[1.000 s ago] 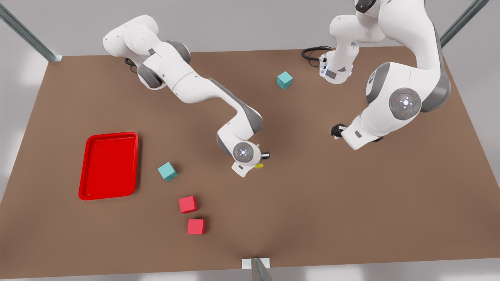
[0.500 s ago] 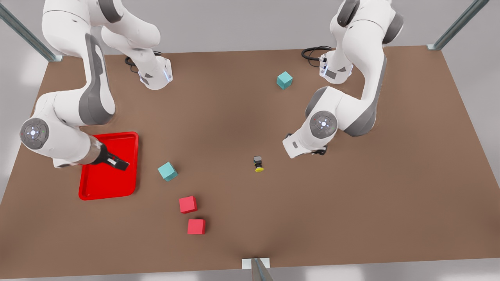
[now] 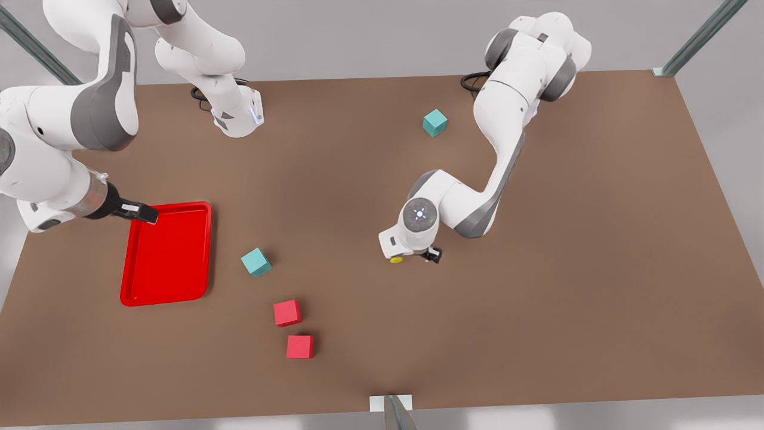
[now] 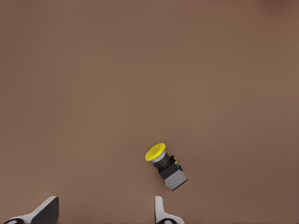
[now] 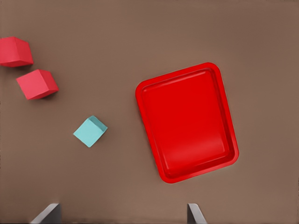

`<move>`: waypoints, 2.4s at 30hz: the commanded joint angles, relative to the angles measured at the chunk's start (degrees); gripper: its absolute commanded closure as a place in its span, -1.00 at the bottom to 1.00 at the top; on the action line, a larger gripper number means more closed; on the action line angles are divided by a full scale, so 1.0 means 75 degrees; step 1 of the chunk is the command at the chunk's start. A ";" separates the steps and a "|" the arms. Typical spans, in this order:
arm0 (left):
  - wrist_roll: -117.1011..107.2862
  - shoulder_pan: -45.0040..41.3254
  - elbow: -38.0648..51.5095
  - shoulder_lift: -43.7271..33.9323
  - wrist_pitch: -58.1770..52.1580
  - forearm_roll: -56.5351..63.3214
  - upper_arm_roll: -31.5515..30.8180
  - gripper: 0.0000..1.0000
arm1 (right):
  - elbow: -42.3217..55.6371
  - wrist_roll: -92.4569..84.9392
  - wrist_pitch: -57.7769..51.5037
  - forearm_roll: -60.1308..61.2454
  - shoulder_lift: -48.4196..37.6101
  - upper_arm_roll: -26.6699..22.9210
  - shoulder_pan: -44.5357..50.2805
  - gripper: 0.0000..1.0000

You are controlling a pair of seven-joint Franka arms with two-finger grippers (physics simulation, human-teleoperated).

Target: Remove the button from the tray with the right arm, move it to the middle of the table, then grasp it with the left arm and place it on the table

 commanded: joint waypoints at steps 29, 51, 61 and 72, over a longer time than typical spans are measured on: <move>-0.6889 -0.0729 -0.0391 0.0863 0.1139 0.0010 -0.0053 -1.00 | 0.0000 -0.1572 -0.0134 -0.0044 0.0008 0.0028 -0.0068 -1.00; -0.6784 -0.0788 -0.0485 0.1309 0.1689 0.0397 -0.0017 -1.00 | -0.0012 -0.1689 -0.0228 -0.0419 0.0126 0.0203 -0.0220 -1.00; -0.6725 -0.0811 -0.0696 0.1250 0.1795 0.0361 -0.0053 -1.00 | -0.0059 -0.1595 0.0698 -0.0559 0.0618 0.0192 -0.0197 -1.00; -0.6760 -0.0799 -0.0707 0.1227 0.1772 0.0361 -0.0076 -0.37 | -0.0070 -0.1653 0.0557 -0.0548 0.0559 0.0180 -0.0267 -1.00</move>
